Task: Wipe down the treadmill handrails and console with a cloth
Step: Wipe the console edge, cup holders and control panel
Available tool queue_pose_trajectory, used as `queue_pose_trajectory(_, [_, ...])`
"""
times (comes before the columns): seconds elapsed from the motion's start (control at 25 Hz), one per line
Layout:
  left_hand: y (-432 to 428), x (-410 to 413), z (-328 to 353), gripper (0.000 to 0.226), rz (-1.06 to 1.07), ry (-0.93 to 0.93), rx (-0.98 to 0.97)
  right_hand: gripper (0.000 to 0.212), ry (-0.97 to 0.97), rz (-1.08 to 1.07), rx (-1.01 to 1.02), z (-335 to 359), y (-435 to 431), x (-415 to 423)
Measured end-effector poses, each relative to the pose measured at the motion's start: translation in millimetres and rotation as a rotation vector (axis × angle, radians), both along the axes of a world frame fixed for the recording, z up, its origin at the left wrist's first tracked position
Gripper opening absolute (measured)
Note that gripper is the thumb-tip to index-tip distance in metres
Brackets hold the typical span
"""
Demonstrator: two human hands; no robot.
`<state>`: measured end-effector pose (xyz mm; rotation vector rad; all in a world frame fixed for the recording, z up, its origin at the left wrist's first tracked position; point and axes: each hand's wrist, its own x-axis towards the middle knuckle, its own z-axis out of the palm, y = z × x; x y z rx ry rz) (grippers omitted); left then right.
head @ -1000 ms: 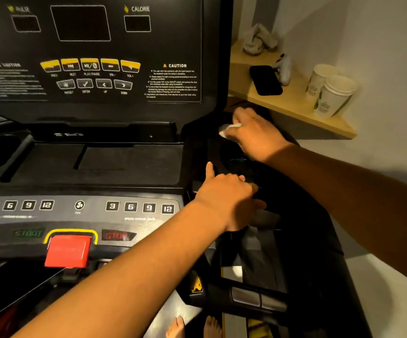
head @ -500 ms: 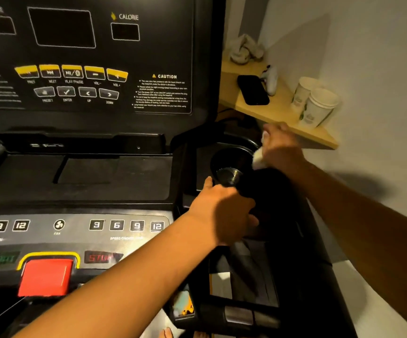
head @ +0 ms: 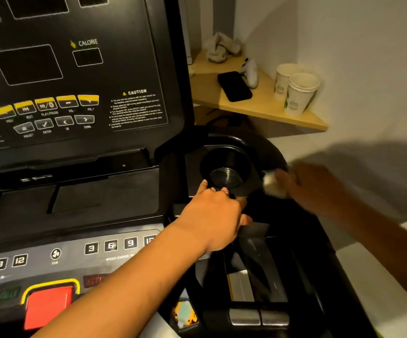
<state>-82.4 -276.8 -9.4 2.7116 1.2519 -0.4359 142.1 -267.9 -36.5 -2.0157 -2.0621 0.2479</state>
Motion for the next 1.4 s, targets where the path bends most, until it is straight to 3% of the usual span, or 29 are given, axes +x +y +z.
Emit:
queue_pose_trajectory(0.16, [2, 5, 5, 0.043, -0.038, 0.02, -0.011, 0.059, 0.087, -0.066, -0.146, -14, -37, 5])
queue_pose_trajectory(0.36, [2, 14, 15, 0.043, -0.011, 0.085, -0.073, 0.052, 0.018, -0.25, 0.071, -16, 81, -28])
queue_pose_trajectory(0.48, [1, 14, 18, 0.043, 0.032, 0.078, -0.106, 0.056, 0.118, -0.236, -0.014, -10, 110, -39])
queue_pose_trajectory(0.68, [-1, 9, 20, 0.05, 0.037, 0.067, -0.074, 0.064, 0.087, -0.163, -0.047, -9, 13, -30])
queue_pose_trajectory(0.88, [6, -23, 17, 0.054, 0.14, -0.18, -0.118, 0.057, 0.148, -0.066, 0.073, -25, -117, 0])
queue_pose_trajectory(1.0, [-5, -39, 16, 0.053, 0.148, -0.22, -0.03, 0.052, 0.09, -0.057, 0.096, -29, -129, 2])
queue_pose_trajectory(1.16, [-19, -35, 15, 0.047, 0.107, -0.291, 0.15, 0.039, 0.021, -0.014, 0.254, -22, -60, -35])
queue_pose_trajectory(1.28, [-32, -28, 16, 0.04, 0.094, -0.289, 0.266, 0.044, -0.02, 0.007, 0.106, -12, -25, -50])
queue_pose_trajectory(1.4, [-78, -20, 6, 0.03, 0.03, -0.3, 0.351, 0.051, 0.103, 0.03, 0.114, -19, -71, -24])
